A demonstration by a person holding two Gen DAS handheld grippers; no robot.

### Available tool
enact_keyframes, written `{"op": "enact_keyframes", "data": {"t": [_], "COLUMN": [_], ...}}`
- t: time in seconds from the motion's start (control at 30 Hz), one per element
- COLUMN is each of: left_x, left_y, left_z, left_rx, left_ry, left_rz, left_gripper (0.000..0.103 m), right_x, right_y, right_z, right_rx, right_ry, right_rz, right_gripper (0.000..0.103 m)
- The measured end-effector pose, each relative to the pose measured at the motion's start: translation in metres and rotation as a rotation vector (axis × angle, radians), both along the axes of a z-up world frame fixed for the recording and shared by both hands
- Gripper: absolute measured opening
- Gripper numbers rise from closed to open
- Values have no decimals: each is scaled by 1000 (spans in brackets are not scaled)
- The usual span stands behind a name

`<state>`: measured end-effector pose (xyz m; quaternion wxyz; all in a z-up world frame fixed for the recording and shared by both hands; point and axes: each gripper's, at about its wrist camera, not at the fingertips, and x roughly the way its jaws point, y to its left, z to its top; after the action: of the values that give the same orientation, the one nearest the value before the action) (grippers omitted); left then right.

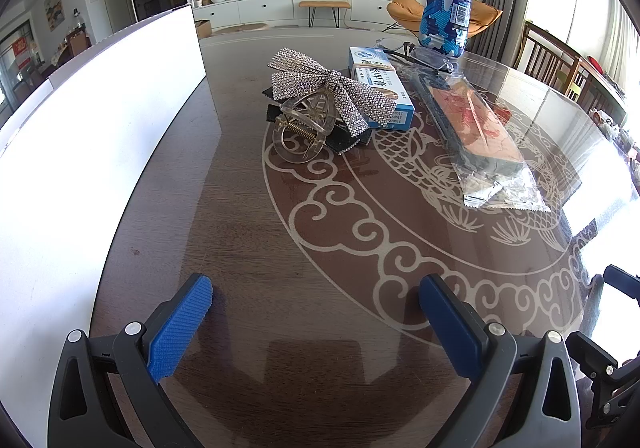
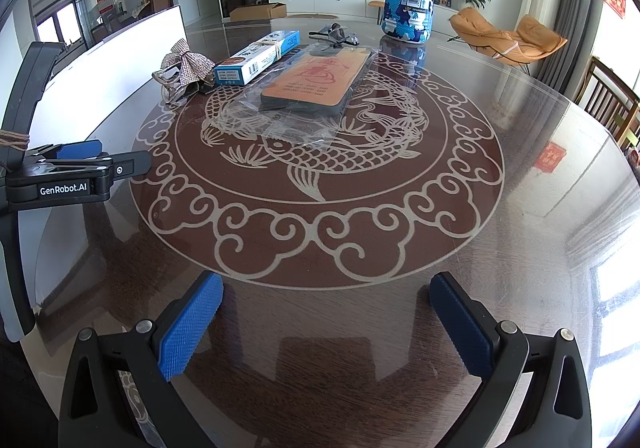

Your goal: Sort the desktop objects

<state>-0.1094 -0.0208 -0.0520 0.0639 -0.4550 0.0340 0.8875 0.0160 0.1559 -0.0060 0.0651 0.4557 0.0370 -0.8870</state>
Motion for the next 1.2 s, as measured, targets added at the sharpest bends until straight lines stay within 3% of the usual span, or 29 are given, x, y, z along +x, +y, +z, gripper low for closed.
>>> {"op": "enact_keyframes", "data": {"t": [1.2], "left_x": [0], "left_y": [0], "left_z": [0], "left_rx": [0], "left_ry": [0], "left_rz": [0], "left_gripper": [103], "right_x": [0], "right_y": [-1], "right_z": [0], "right_rx": [0], "right_ry": [0], "right_rz": [0], "right_gripper": [103]}}
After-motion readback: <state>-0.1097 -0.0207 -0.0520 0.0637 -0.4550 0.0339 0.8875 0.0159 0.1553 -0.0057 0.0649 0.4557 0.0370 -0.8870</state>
